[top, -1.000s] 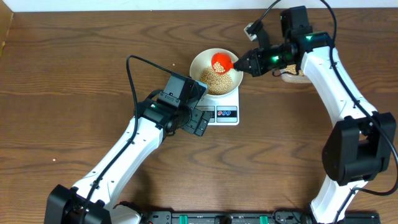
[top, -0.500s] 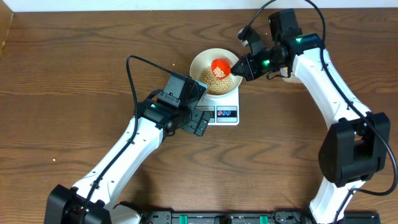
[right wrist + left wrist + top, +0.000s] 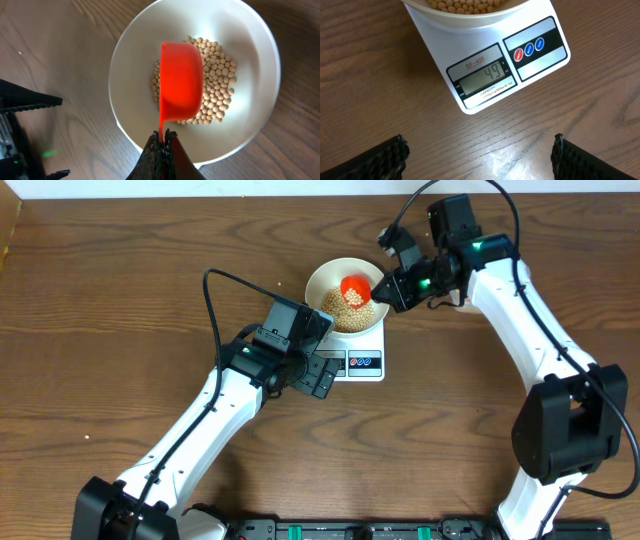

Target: Scoop item into bowl and weigh 50g on scale

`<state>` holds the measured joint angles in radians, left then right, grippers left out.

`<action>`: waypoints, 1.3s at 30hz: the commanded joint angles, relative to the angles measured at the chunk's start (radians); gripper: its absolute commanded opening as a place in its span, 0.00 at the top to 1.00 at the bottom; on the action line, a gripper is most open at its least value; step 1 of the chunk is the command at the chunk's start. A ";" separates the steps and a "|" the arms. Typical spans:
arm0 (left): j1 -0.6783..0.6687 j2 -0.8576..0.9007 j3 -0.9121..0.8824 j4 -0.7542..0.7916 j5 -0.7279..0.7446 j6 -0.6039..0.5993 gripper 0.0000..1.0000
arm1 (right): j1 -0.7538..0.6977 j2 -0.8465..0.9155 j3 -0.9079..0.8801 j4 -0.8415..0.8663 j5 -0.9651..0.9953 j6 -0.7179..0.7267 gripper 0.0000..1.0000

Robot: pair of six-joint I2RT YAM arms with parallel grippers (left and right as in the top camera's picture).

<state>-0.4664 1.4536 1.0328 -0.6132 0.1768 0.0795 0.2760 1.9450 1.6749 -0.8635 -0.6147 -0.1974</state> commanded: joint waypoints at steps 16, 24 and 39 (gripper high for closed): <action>0.002 0.011 -0.002 0.000 -0.010 0.006 0.07 | 0.013 -0.064 0.027 -0.002 0.063 -0.077 0.99; 0.002 0.011 -0.003 0.000 -0.010 0.006 0.07 | 0.013 -0.064 0.027 -0.005 0.072 -0.108 0.99; 0.002 0.011 -0.002 0.000 -0.010 0.006 0.07 | 0.013 -0.064 0.027 -0.007 0.109 -0.133 0.99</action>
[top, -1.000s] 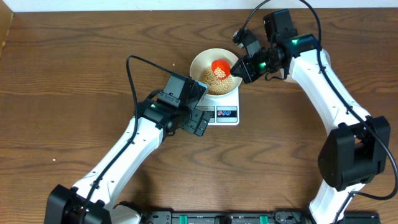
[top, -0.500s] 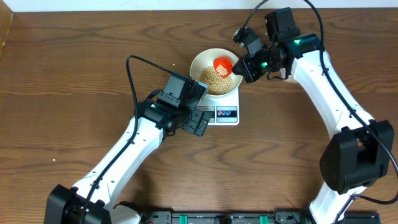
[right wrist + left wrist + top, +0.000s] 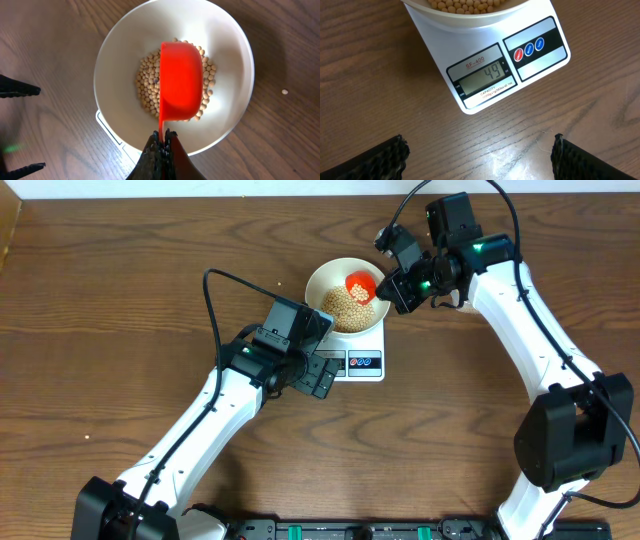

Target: Scoop item into bowl and weigh 50g on scale

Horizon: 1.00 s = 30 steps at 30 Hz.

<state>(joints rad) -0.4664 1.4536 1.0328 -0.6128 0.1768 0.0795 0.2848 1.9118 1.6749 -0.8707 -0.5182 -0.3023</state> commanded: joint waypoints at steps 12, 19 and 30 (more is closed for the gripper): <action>0.002 0.011 -0.002 0.000 -0.010 0.006 0.07 | 0.004 -0.031 0.027 0.000 0.020 -0.052 0.99; 0.002 0.011 -0.003 0.000 -0.010 0.006 0.07 | 0.004 -0.031 0.027 -0.001 0.020 -0.081 0.99; 0.002 0.011 -0.002 0.000 -0.010 0.006 0.07 | 0.004 -0.031 0.027 0.000 0.045 -0.088 0.99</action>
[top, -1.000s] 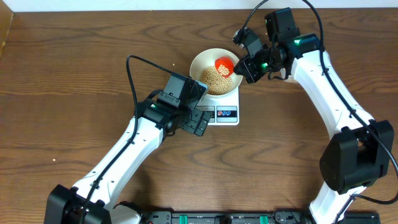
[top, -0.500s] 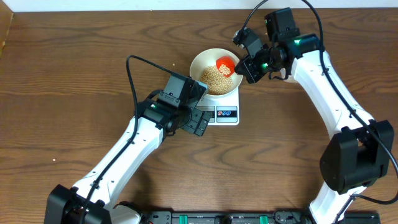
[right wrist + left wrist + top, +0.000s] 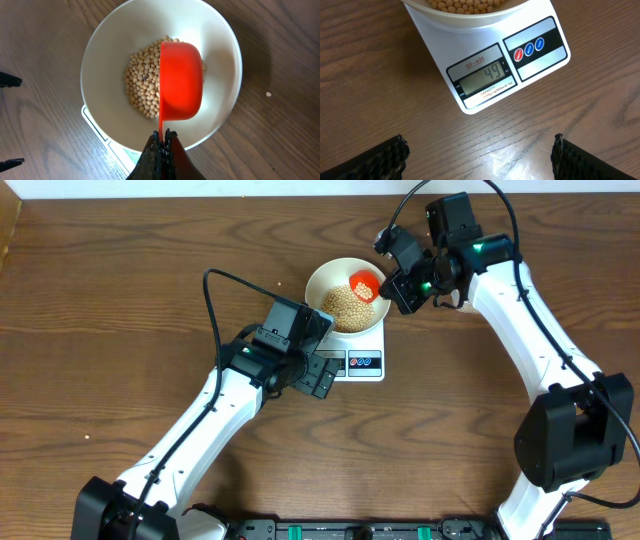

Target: Scoop item into bowl and weigh 50g on scale

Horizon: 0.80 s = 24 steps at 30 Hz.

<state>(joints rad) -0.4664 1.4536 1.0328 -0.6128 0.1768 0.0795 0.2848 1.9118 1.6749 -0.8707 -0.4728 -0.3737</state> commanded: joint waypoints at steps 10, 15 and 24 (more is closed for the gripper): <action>0.002 0.011 -0.003 0.000 -0.009 0.006 0.07 | -0.025 -0.031 0.027 0.011 -0.093 0.068 0.99; 0.002 0.011 -0.002 0.000 -0.010 0.006 0.07 | -0.041 -0.031 0.027 0.011 -0.110 0.074 0.99; 0.002 0.011 -0.003 0.000 -0.010 0.006 0.07 | -0.042 -0.031 0.027 0.011 -0.109 0.078 0.99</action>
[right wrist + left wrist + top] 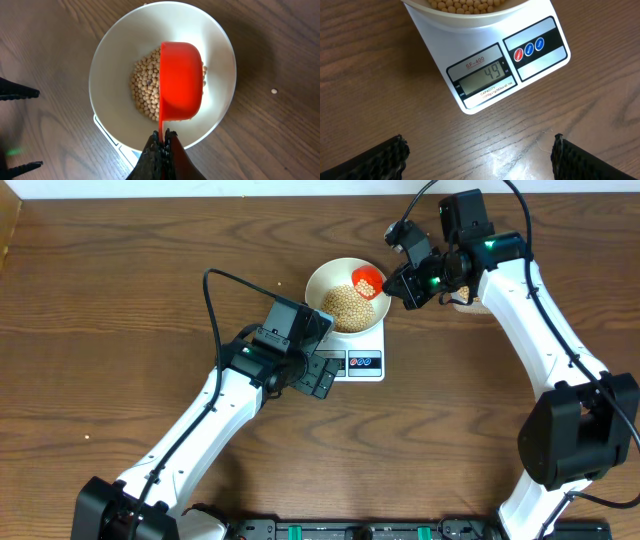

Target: Scoop item into bowl and weigh 50g on scale

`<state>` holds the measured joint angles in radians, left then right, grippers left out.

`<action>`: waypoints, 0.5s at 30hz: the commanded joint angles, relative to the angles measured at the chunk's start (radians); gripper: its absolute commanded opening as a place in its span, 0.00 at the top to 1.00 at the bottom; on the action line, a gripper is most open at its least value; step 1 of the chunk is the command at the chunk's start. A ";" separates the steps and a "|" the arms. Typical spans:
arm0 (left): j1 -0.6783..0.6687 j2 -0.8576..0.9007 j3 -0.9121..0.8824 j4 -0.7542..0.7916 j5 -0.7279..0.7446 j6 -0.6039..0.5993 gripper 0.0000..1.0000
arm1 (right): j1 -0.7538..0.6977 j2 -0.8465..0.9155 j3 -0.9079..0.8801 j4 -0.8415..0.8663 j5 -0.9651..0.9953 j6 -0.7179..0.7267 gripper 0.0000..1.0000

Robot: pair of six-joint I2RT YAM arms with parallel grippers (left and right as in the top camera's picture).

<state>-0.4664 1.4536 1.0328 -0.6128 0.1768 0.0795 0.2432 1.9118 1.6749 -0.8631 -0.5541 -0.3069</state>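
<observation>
A white bowl [330,277] holding tan beans [348,302] sits on the white digital scale [360,362]. In the left wrist view the scale's display [481,77] reads 49. My right gripper [161,135] is shut on the handle of a red scoop [181,80], which hangs over the bowl's right side above the beans [145,90]. Seen from overhead, the red scoop [368,279] carries some beans. My left gripper [479,152] is open over bare table just in front of the scale, holding nothing.
A single stray bean [273,91] lies on the wood to the right of the bowl. A white object sits on the table partly under the right arm [465,298]. The left arm [230,395] stretches from the near edge up to the scale's front-left.
The right gripper and red scoop have shifted slightly right and back over the bowl. The scale still reads 49. The left gripper has not moved.
The right gripper held the red scoop low over the beans near the bowl's middle. At each later moment the scoop was higher and further toward the bowl's right rim. The display read 49 throughout and the left gripper stayed open before the scale.
</observation>
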 commanded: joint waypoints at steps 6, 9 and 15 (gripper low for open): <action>0.002 0.011 -0.002 0.000 -0.010 0.006 0.07 | 0.006 -0.031 0.027 -0.001 -0.013 -0.032 0.99; 0.002 0.011 -0.002 0.000 -0.010 0.006 0.07 | 0.023 -0.031 0.027 -0.002 0.029 -0.043 0.99; 0.002 0.011 -0.002 0.000 -0.010 0.006 0.07 | 0.066 -0.031 0.027 -0.001 0.105 -0.050 0.99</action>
<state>-0.4664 1.4536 1.0328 -0.6128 0.1772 0.0795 0.2840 1.9118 1.6749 -0.8639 -0.4942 -0.3328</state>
